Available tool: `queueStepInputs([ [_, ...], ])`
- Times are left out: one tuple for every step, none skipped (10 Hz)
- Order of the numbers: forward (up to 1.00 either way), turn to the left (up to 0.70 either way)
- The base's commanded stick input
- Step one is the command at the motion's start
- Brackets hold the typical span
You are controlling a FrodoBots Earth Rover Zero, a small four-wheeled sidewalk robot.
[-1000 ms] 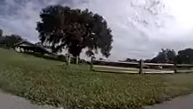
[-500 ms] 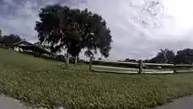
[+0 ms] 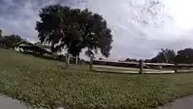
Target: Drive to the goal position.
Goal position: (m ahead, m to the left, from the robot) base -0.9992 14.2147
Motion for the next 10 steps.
queueStepInputs([
  [0.06, 0.12],
  [0.06, 0.12],
  [0.06, 0.1],
  [0.05, 0.15],
  [0.04, 0.17],
  [0.04, 0.11],
  [0.04, 0.34],
  [0.04, 0.48],
  [0.04, 0.5],
  [0.04, 0.5],
])
